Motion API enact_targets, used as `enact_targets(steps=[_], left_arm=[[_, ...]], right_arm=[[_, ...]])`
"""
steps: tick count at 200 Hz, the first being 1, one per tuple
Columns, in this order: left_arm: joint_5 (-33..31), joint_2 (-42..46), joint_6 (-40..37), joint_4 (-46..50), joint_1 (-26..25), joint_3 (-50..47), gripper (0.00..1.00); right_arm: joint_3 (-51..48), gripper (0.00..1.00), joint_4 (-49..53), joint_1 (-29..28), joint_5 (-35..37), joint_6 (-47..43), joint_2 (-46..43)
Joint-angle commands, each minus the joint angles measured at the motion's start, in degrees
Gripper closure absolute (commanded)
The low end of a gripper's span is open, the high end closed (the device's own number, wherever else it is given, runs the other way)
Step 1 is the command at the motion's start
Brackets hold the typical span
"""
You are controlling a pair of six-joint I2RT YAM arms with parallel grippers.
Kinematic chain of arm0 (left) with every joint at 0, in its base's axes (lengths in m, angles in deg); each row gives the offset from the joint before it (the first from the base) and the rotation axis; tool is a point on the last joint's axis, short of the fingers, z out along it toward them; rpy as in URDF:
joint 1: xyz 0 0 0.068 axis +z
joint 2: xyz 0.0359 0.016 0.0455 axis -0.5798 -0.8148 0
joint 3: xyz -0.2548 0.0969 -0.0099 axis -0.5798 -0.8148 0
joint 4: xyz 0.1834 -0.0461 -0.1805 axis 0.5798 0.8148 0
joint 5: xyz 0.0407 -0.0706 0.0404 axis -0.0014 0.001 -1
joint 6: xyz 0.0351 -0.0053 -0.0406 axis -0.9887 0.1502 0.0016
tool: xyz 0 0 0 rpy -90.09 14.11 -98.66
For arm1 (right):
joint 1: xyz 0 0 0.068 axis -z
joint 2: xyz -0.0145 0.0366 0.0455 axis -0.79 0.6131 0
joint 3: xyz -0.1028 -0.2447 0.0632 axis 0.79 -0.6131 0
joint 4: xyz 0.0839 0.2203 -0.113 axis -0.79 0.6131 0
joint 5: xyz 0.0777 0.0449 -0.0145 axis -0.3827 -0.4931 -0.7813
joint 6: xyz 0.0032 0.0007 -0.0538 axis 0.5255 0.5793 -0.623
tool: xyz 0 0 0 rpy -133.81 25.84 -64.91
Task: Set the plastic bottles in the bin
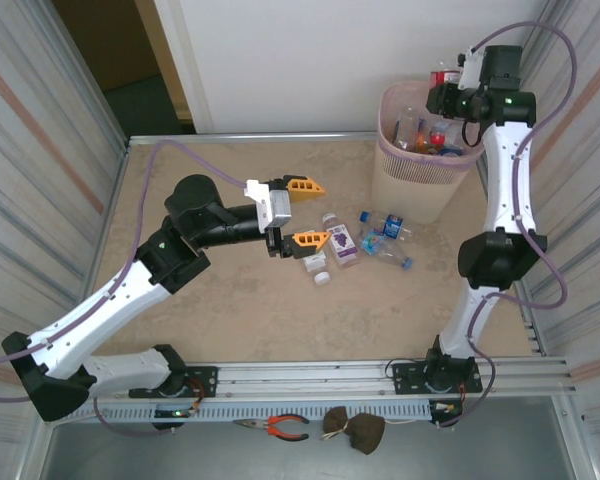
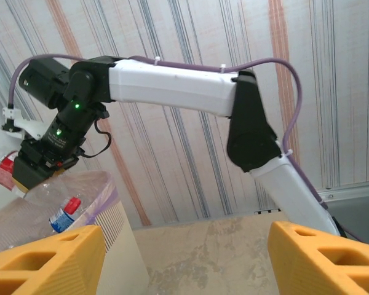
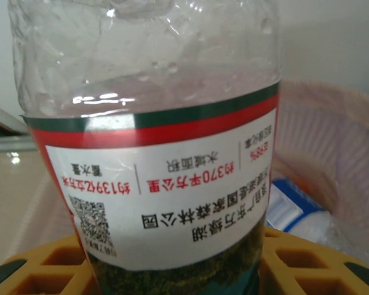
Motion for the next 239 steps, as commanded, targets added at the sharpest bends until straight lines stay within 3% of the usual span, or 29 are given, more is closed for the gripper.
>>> enact_targets(steps=[1, 132, 239], left_arm=[[-0.67, 0.39, -1.11, 0.55, -0.35, -0.5, 0.29], [-1.74, 1.35, -1.1, 1.81, -0.35, -1.15, 0.29], [-3.06, 0.94, 0.45, 1.67, -0.35, -1.4, 0.29]], right_arm=[[4.83, 0.53, 11.93, 0.07, 2.09, -2.14, 3.41], [4.1, 0.48, 22.09, 0.11, 8.91, -4.88, 16.43], [7.88, 0.15, 21.16, -0.37, 8.58, -2.89, 9.82]])
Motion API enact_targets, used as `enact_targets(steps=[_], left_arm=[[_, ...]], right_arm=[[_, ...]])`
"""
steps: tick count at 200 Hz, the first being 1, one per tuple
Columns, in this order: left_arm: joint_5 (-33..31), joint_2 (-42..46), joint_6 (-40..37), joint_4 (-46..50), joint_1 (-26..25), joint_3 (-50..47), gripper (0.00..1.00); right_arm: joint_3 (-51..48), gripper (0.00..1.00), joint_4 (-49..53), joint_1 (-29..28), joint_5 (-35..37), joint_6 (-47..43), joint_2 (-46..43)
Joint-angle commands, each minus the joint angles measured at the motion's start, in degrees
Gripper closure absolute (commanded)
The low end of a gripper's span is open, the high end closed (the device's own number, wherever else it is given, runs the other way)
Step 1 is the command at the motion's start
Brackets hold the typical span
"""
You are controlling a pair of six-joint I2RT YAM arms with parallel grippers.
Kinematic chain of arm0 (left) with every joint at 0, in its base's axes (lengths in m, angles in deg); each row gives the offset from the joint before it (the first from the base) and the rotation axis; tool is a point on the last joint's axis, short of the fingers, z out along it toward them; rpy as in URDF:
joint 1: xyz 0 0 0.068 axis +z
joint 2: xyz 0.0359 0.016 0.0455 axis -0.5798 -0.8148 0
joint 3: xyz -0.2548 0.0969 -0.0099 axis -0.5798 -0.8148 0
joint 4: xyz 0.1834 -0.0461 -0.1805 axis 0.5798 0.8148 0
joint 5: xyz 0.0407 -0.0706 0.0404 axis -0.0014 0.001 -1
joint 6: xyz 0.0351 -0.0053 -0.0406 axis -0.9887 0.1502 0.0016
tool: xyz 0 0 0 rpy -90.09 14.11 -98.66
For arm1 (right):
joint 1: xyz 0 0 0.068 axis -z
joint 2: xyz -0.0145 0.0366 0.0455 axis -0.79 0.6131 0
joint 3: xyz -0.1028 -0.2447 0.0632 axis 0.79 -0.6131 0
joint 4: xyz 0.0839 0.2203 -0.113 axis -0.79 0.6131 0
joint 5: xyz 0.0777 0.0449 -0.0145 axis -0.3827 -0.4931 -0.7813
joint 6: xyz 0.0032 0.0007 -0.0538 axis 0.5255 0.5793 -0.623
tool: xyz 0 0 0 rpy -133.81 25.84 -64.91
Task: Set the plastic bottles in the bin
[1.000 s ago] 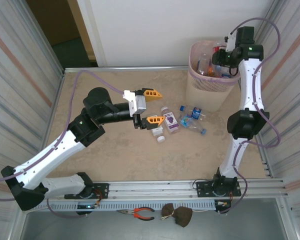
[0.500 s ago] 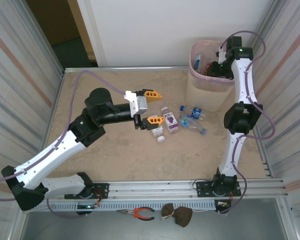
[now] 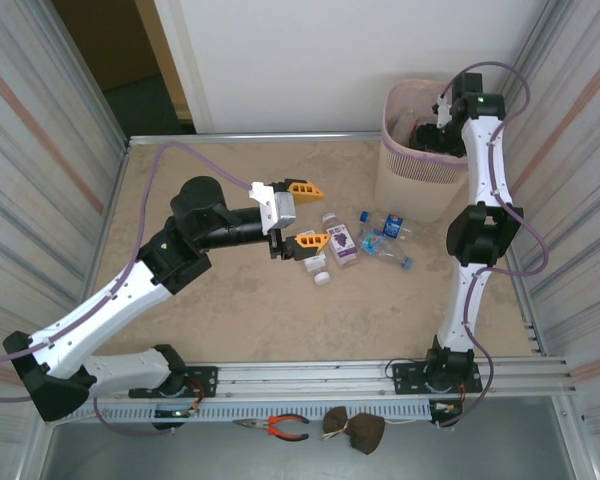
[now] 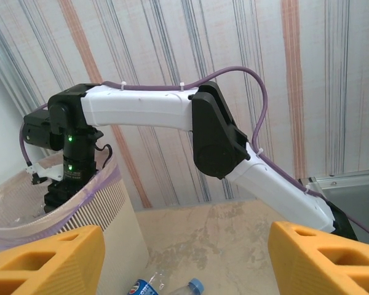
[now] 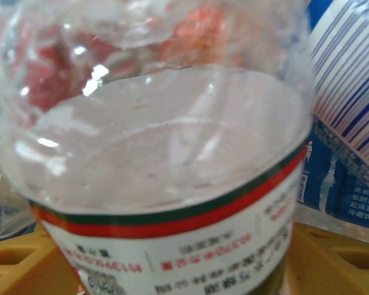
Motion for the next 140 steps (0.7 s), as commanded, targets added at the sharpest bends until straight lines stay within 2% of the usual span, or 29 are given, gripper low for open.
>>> enact_targets(steps=[1, 23, 86, 140], left_arm=[[-1.23, 0.94, 1.04, -0.52, -0.35, -0.4, 0.29], [-1.76, 0.88, 1.5, -0.42, -0.33, -0.74, 0.29], [-6.27, -1.44, 2.99, 2.65, -0.35, 0.43, 0.28], [-17.67, -7.58, 10.25, 10.36, -0.35, 5.18, 0.26]], right_arm=[[2.0, 0.15, 2.05, 0.35, 2.84, 1.17, -4.43], [2.0, 0.11, 1.59, 0.0, 3.08, 1.34, -6.88], [2.08, 0.11, 0.16, -0.71, 4.18, 1.38, -13.67], [-0.57, 0.11, -1.5, -1.68, 4.26, 1.61, -20.56]])
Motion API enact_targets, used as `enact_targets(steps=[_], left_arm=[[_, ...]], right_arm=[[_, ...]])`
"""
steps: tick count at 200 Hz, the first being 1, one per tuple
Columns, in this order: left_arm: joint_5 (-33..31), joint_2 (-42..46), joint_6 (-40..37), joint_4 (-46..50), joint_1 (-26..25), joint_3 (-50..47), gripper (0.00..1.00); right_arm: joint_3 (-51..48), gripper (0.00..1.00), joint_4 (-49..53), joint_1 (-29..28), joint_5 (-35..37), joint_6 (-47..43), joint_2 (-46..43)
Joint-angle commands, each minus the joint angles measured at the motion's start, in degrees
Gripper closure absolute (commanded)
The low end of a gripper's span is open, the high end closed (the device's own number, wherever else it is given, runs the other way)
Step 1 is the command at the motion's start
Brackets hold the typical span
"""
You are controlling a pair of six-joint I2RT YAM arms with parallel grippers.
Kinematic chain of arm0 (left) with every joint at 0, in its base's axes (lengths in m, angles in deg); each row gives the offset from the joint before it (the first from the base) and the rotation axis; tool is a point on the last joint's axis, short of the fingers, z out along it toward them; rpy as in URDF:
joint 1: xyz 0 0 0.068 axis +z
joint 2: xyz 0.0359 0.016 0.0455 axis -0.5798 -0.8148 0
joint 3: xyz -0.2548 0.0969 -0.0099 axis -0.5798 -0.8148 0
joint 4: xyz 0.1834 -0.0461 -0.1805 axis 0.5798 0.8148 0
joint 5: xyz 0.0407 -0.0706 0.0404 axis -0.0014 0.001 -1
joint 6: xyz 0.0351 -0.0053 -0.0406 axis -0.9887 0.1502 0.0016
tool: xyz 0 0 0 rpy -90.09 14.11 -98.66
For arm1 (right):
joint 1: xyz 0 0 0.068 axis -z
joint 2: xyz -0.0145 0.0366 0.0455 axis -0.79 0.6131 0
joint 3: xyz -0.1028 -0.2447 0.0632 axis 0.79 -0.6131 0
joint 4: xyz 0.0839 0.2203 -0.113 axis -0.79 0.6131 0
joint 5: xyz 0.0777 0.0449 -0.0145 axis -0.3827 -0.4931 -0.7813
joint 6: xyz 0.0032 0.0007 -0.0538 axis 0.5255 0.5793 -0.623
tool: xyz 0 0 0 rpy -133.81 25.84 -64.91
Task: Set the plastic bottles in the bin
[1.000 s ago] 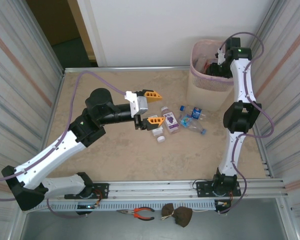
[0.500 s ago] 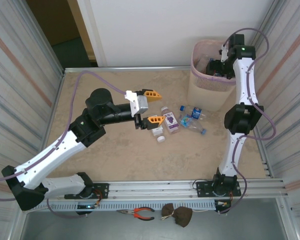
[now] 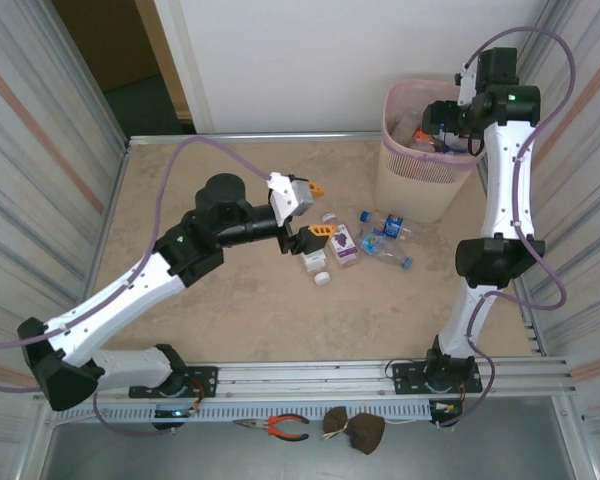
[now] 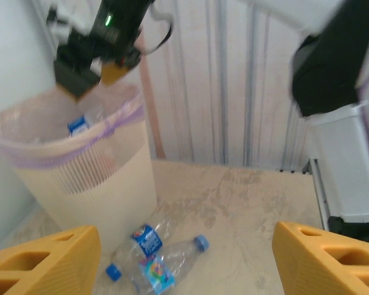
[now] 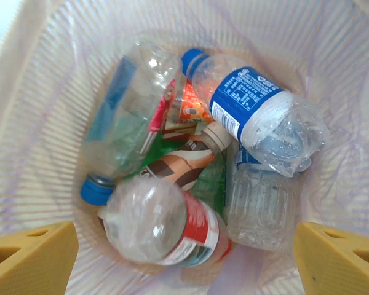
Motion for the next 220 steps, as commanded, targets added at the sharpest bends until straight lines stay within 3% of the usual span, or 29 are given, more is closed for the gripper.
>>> enact_targets(steps=[1, 43, 83, 103, 120, 169, 220], left_arm=[[-7.64, -2.51, 5.19, 5.09, -0.31, 4.31, 0.26], [-12.88, -8.94, 11.13, 12.08, -0.23, 8.54, 0.29], [-15.31, -13.18, 19.47, 15.08, 1.09, 9.17, 0.3], [-12.79, -14.12, 22.71, 13.97, 2.08, 7.79, 0.31], [-11.29, -14.3, 24.26, 12.66, 2.35, 6.6, 0.32], [-10.15, -15.3, 26.14, 12.56, 2.37, 6.23, 0.33], [-9.42, -15.98, 26.65, 12.37, 2.52, 6.23, 0.33]], right_arm=[[-1.15, 0.11, -1.31, -0.63, 0.6, 1.4, -4.96], [-12.43, 0.17, -8.02, -1.03, -1.76, 2.52, -14.33], [-19.54, 0.37, -12.56, 0.29, -6.44, 2.93, -17.96], [-18.83, 0.58, -12.99, 1.89, -11.09, 3.56, -15.31], [-15.38, 0.69, -11.62, 2.27, -13.43, 3.76, -11.21], [2.03, 0.78, -0.09, 2.31, -19.57, 2.92, 4.99], [1.66, 0.83, 3.39, 2.87, -20.87, 0.65, 10.86]])
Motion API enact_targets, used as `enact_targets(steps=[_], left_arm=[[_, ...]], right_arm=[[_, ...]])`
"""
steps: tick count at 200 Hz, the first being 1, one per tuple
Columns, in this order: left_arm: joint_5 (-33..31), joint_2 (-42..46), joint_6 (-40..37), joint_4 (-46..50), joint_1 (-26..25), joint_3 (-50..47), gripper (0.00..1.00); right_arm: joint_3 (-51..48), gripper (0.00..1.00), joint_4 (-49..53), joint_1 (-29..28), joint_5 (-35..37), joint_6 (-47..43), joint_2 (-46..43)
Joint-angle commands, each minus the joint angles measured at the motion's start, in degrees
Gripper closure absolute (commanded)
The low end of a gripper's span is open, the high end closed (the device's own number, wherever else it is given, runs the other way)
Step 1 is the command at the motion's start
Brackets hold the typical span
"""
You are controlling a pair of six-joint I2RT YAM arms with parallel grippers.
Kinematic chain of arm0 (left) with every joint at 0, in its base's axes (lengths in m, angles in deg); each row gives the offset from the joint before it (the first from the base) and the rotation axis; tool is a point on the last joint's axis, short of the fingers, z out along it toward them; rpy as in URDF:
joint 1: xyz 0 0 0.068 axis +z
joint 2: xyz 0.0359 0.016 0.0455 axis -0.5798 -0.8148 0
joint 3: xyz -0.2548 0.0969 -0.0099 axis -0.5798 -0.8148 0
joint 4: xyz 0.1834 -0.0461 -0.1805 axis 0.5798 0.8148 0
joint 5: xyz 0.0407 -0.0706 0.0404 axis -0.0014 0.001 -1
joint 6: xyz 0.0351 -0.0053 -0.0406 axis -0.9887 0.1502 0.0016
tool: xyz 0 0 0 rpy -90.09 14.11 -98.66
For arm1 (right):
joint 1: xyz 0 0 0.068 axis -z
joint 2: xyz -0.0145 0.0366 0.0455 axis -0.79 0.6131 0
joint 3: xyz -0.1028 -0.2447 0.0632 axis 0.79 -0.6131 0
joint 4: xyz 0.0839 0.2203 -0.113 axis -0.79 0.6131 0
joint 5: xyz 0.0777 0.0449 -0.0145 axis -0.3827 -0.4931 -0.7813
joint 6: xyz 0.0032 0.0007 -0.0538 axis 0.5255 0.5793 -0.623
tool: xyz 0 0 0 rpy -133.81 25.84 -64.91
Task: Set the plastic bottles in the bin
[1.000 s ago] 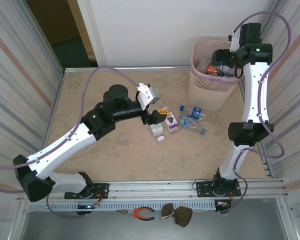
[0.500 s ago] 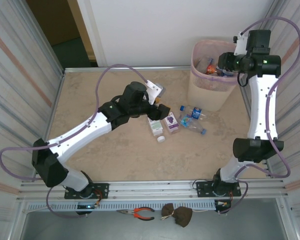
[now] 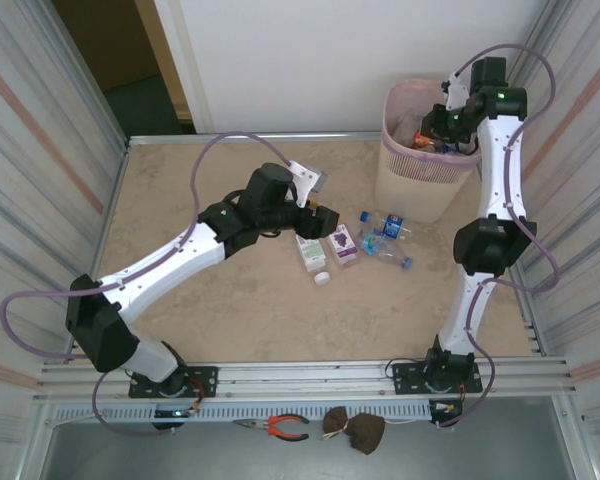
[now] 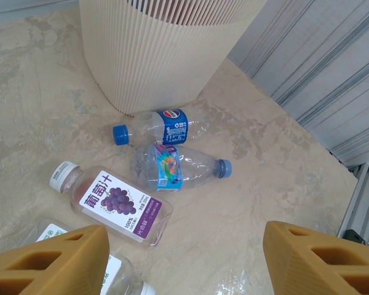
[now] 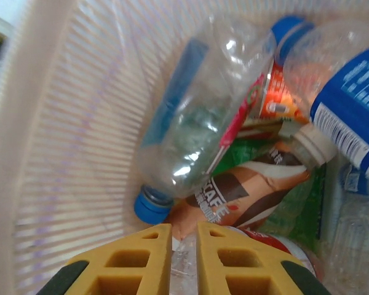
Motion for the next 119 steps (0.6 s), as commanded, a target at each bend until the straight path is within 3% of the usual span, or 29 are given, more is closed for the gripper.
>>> enact_targets(steps=[1, 89, 119], left_arm=[[1.34, -0.65, 1.14, -1.21, 0.24, -0.48, 0.33], [2.05, -2.02, 1.56, -0.32, 1.3, -0.68, 0.33], [1.76, -2.33, 2.42, 0.59, 1.74, -0.75, 0.34]], right_arm=[[1.51, 0.83, 4.9, 0.52, -2.3, -1.64, 1.83], [-6.93, 0.84, 7.8, 0.96, 10.72, -4.11, 4.58], [-7.19, 0.85, 7.86, 0.67, 11.65, -4.4, 4.46]])
